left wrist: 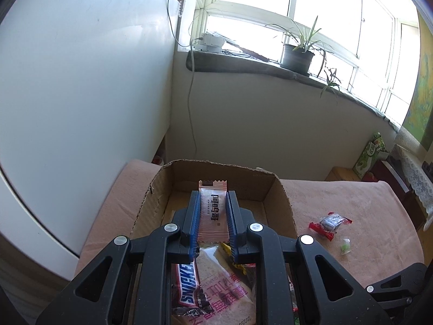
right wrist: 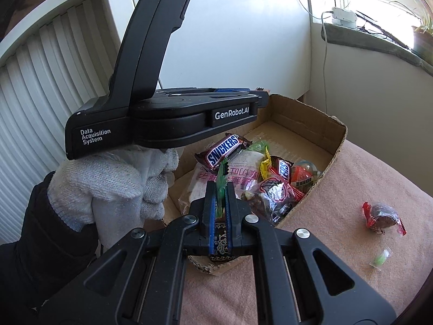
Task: Organize snacks
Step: 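Lift both held packets and carry them over the cardboard box, then open the right tool to drop the mint packet while the left tool releases the pink packet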
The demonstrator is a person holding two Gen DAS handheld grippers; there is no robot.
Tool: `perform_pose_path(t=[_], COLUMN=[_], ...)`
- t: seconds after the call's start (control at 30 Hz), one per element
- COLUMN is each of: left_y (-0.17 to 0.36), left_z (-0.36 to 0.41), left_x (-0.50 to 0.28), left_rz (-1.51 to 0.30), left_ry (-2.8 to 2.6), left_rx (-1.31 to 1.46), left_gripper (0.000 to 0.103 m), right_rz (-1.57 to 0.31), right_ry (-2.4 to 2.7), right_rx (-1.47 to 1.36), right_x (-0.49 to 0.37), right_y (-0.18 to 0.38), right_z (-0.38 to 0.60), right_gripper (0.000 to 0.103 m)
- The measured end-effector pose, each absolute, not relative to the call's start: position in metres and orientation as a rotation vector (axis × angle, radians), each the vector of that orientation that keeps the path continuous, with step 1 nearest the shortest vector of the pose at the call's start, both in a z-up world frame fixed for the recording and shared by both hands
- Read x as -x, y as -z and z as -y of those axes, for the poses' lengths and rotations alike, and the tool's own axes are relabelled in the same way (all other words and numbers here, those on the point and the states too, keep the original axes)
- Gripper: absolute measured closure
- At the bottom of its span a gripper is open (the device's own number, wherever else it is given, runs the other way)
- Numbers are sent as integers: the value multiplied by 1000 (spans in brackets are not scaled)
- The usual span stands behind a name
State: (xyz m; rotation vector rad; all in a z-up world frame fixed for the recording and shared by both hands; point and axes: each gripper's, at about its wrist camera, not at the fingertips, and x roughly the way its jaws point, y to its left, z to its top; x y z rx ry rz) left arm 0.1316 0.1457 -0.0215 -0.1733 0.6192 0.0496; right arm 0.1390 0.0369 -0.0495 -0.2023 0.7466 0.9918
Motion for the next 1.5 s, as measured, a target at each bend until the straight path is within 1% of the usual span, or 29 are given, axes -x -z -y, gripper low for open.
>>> perform_pose_path(t=[0.7,0.77,0.8,0.83,0.9,0.97,1.0,1.03,1.13,1.17,1.2,1.23,1.5], left_y=[19,19,19,19,19,18,17,17,16,16,16,16,14], left_z=[-145,-145,-145,-146,-146,-146,-146,-145,-145,-146,-146,-147,-146], left_x=[-132,-132,-132,-132,-131,-130,-129,-129,-128,-128,-127,-127,-124], left_rz=[-623,-623,-623,-623,-619,-617,-614,-612,-609,-608,-607,-605,-593], left_ry=[-52,-56,-57,-60,-64,-67,-67,-66,-70,-73,-75,-76,-78], left_rx=[167,169,170,172,175,175,175,174,171,172,174,175,175], left_gripper=[85,85,84,84,84,74,67,66,66,64,60,57,57], right_rz=[-735,-735,-733,-727,-714,-709,-705,-697,-678,-676,-676,-675,-658], right_ry=[-982,-979,-977,-974,-970,-974,-973,-969,-957,-957,-956,-952,-921], right_rx=[238,240,242,245,248,247,248,250,244,242,240,239,236], right_x=[-136,-136,-136,-135,-134,-133,-133,-133,-133,-134,-134,-135,-141], right_y=[56,56,57,57,55,54,54,53,52,51,51,51,50], right_z=[-44,-43,-44,-43,-42,-42,-41,-41,-38,-36,-35,-34,-23], right_gripper=[96,91,81,67,55,54,52,46,35,34,32,31,25])
